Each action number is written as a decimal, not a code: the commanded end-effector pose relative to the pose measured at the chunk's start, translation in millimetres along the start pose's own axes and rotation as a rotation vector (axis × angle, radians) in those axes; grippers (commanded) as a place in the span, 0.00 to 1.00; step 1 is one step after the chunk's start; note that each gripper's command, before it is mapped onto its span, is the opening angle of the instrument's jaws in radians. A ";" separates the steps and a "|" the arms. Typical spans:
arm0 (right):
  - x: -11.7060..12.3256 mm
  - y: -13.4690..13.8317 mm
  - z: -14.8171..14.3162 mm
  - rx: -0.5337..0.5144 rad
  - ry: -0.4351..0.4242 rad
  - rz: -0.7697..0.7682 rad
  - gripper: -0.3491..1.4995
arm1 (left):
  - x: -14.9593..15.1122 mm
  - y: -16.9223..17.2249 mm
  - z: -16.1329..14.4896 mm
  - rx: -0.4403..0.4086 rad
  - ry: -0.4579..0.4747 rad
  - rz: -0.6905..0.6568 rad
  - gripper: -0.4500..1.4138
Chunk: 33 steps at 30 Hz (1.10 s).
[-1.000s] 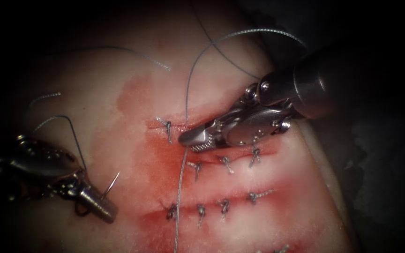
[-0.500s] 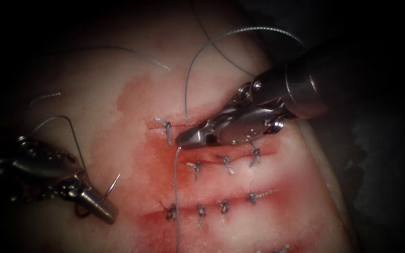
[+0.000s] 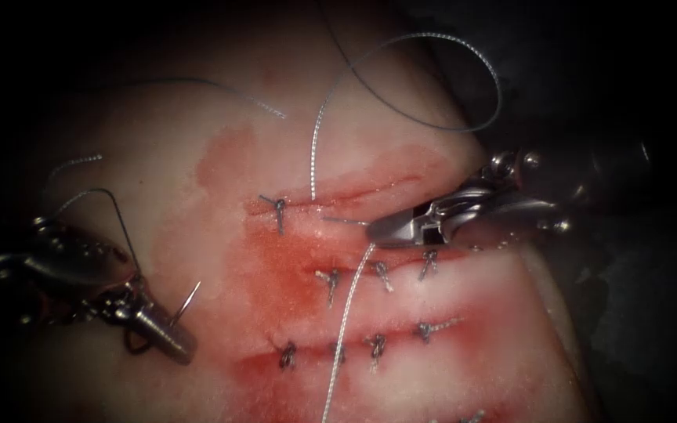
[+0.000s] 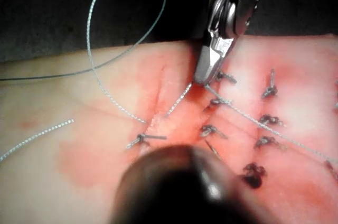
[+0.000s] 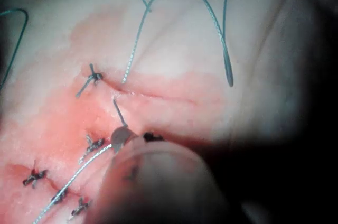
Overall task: Wound Closure
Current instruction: Pull the thread through the tissue using the right gripper, leaving only a short tail on the top half of the tissue
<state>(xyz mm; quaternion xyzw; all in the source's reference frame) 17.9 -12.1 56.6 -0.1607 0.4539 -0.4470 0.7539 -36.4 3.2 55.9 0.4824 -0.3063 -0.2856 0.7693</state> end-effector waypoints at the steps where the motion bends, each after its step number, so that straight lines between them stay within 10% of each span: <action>1: 1.4 -0.4 -1.5 -0.012 -0.010 0.000 0.00 | -0.7 0.8 0.3 -0.020 0.001 0.003 0.05; 17: 9.3 -8.2 -20.7 0.018 -0.202 0.000 0.00 | 0.6 3.9 -0.1 -0.155 0.061 0.017 0.15; 33: 11.2 -18.6 -29.5 0.236 -0.376 -0.051 0.00 | 1.0 4.1 0.1 -0.167 0.066 0.007 0.14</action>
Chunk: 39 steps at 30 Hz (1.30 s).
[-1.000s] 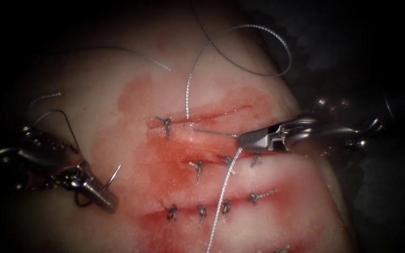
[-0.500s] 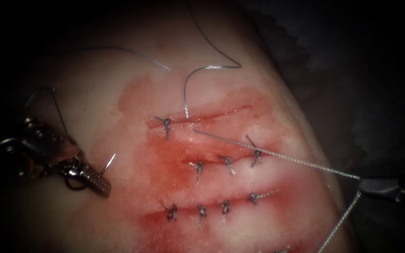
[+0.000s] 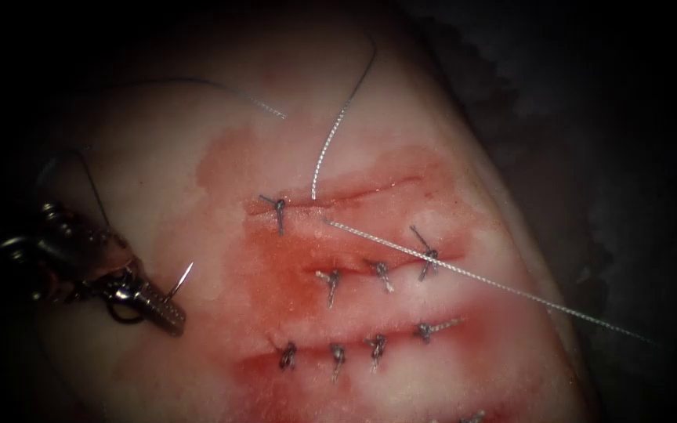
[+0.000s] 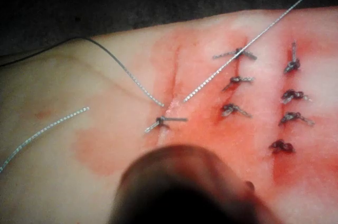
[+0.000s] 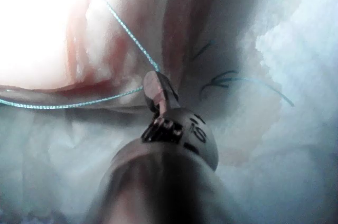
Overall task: Wound Closure
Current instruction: Pull the thread through the tissue using the right gripper, leaving only a short tail on the top half of the tissue
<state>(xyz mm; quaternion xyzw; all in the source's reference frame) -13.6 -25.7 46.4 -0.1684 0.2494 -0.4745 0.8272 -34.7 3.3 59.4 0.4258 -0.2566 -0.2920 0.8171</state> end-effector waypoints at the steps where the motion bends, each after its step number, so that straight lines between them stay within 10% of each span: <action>1: -0.1 -1.6 -0.7 0.030 -0.014 -0.013 0.00 | -0.8 0.5 0.3 -0.002 -0.001 0.003 0.14; 19: -7.9 -10.6 -4.7 0.440 -0.196 -0.375 0.00 | -0.4 0.8 -0.1 -0.017 0.017 -0.004 0.13; 20: -8.7 -9.4 -4.6 0.456 -0.187 -0.521 0.31 | -0.4 0.8 -0.1 -0.017 0.017 -0.004 0.14; 22: -9.8 -7.0 -4.7 0.422 -0.183 -0.641 0.50 | -0.4 0.9 -0.1 -0.017 0.017 -0.004 0.14; 31: -14.1 7.9 -4.8 0.126 -0.416 -0.615 0.43 | -0.6 0.8 0.1 -0.019 0.015 -0.007 0.14; 36: -12.8 20.2 1.1 -0.164 -0.213 -0.588 0.27 | -0.7 0.6 0.3 -0.020 0.014 -0.008 0.14; 39: -8.3 27.1 8.2 -0.290 0.087 -0.629 0.54 | -0.7 0.6 0.3 -0.020 0.014 -0.009 0.14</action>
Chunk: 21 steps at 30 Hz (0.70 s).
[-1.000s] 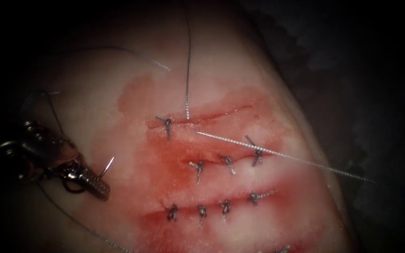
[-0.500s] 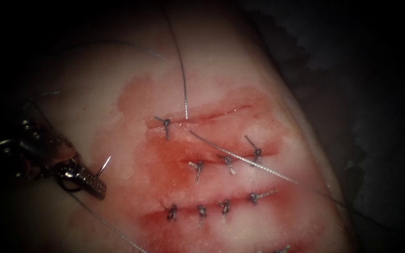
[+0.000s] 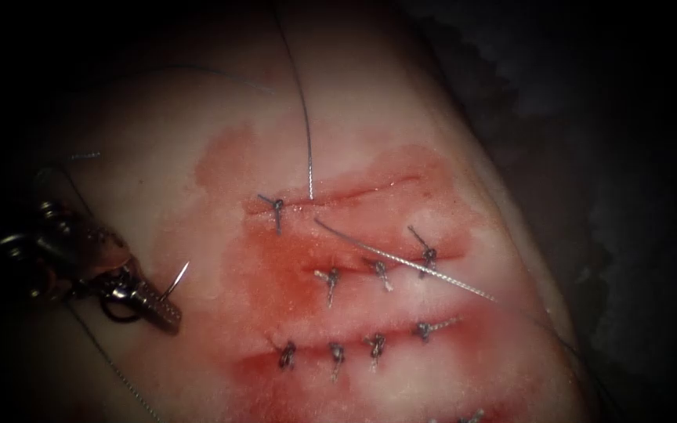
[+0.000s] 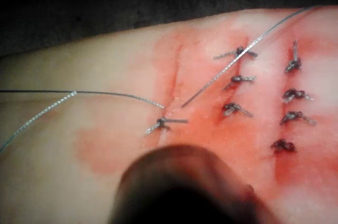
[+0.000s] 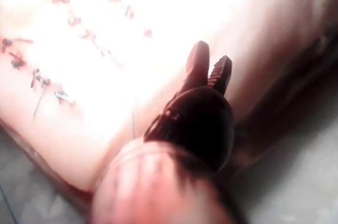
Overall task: Wound Closure
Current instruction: Pull the thread through the tissue using the right gripper, leaving only a short tail on the top half of the tissue
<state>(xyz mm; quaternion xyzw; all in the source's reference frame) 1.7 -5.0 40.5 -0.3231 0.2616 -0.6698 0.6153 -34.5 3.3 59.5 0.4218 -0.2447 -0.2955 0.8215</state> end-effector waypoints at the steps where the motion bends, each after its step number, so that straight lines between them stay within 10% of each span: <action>1: -0.3 2.7 4.1 -0.054 0.028 -0.018 0.54 | -0.8 0.4 0.3 -0.001 -0.003 0.003 0.14; 3: 0.0 6.3 10.8 -0.123 0.132 0.011 0.64 | -0.8 0.4 0.4 -0.002 -0.003 0.002 0.14; 10: 0.4 8.7 20.3 -0.126 0.323 0.087 0.61 | -0.8 0.4 0.4 -0.002 -0.003 0.002 0.14; 19: 1.2 4.4 28.2 -0.020 0.540 0.013 0.58 | -0.6 0.5 0.8 -0.007 -0.007 0.003 0.16; 21: 1.7 2.5 28.8 0.044 0.618 0.007 0.45 | -0.6 0.6 0.8 -0.006 -0.005 0.003 0.16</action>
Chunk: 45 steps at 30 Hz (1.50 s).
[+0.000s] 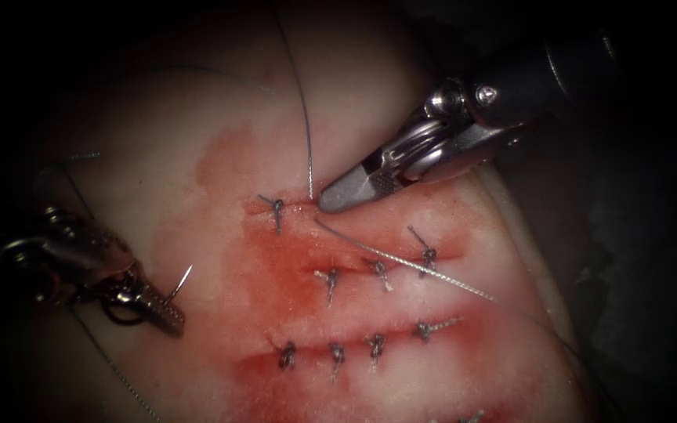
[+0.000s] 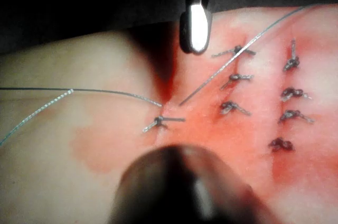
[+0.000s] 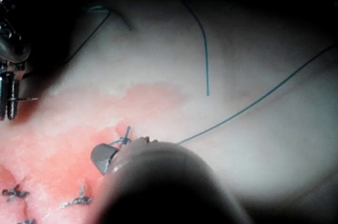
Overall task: Wound Closure
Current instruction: Pull the thread through the tissue using the right gripper, leaving only a short tail on the top half of the tissue
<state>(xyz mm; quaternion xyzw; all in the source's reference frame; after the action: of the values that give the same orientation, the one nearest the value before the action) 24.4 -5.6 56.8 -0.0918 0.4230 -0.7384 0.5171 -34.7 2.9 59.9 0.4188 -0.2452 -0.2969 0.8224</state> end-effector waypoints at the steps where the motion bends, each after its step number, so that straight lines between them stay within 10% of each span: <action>1: -0.5 -0.5 1.2 0.010 0.013 -0.011 0.44 | -0.8 0.4 0.4 0.000 -0.002 0.003 0.16; 12: 0.5 -1.2 4.3 0.051 0.081 -0.013 0.18 | -0.7 0.5 0.5 0.001 0.000 -0.002 0.16; 14: 0.3 -1.0 4.5 0.049 0.085 -0.021 0.22 | -0.7 0.5 0.5 0.003 0.002 -0.002 0.16; 15: 0.1 -0.7 4.6 0.050 0.084 -0.017 0.49 | -0.6 0.5 0.5 0.004 0.004 -0.008 0.16; 17: -0.1 -0.5 4.7 0.053 0.082 -0.014 0.62 | -0.5 0.5 0.6 0.003 0.004 -0.007 0.16; 25: -0.7 0.1 4.5 0.062 0.061 -0.007 0.68 | -0.5 0.5 0.7 0.004 0.006 -0.007 0.16; 34: 0.1 1.0 7.2 0.060 0.074 -0.017 0.55 | -0.4 0.5 0.7 0.006 0.008 -0.007 0.16; 37: 1.0 1.0 7.8 0.049 0.113 -0.040 0.00 | -0.4 0.5 0.7 0.006 0.008 -0.007 0.16; 45: 2.8 0.0 2.0 0.066 0.045 -0.039 0.00 | -0.4 0.5 0.7 0.006 0.008 -0.007 0.16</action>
<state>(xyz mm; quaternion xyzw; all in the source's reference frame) 22.9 -8.7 56.4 -0.0749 0.4016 -0.7636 0.5001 -34.6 2.5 60.1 0.4247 -0.2400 -0.2974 0.8207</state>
